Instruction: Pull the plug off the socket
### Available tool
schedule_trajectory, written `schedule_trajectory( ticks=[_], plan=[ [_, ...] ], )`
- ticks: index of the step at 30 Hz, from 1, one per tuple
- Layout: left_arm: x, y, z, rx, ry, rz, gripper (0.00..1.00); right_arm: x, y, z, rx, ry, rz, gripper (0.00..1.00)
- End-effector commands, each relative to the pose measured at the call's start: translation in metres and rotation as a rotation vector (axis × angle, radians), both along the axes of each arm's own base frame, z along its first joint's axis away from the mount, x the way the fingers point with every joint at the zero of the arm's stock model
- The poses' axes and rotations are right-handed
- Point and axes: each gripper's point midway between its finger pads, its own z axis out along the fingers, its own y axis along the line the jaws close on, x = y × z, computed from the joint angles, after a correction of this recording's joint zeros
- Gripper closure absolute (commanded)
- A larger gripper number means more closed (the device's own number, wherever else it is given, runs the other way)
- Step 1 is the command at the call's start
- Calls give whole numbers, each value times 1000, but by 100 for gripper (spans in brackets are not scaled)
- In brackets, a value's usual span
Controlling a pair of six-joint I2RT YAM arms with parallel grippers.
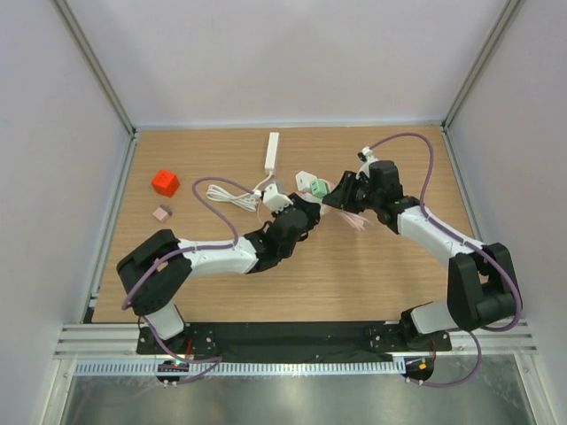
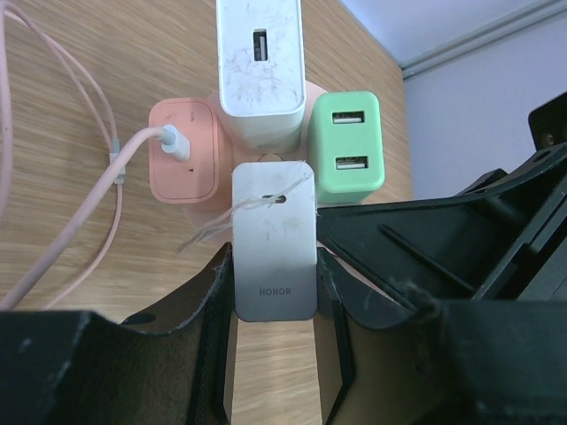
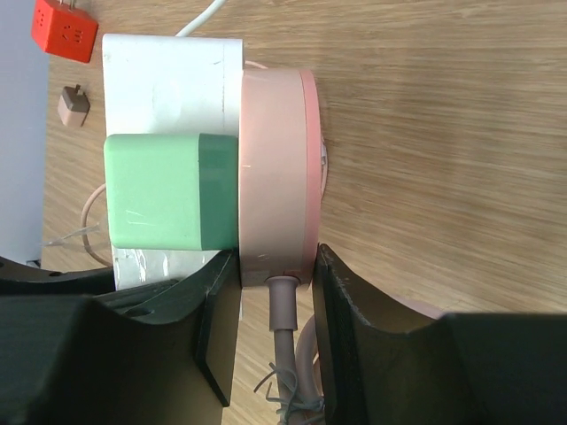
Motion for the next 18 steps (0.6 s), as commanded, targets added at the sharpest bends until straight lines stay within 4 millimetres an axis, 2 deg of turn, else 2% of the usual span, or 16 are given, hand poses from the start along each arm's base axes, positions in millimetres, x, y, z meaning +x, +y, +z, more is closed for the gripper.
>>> schedule_trajectory(
  ticks=[1, 4, 6, 7, 8, 12, 18],
  plan=[
    [-13, -6, 134, -342, -169, -14, 100, 44, -63, 7, -239, -184, -230, 99],
    [-18, -1, 136, -330, -163, -35, 100, 43, -64, 14, -226, -206, -234, 99],
    [-23, 8, 147, -348, -176, -68, 100, 44, -67, 15, -206, -207, -235, 99],
    [-23, 8, 142, -339, -168, -79, 100, 44, -67, 14, -206, -205, -235, 99],
    [-27, 11, 149, -345, -176, -96, 100, 44, -68, 15, -175, -199, -223, 99],
    [-34, 9, 145, -281, -171, -206, 100, 46, -76, 14, -135, -188, -224, 99],
    [-45, -13, 135, -272, -124, -330, 100, 48, -82, 13, -143, -198, -254, 99]
  ],
)
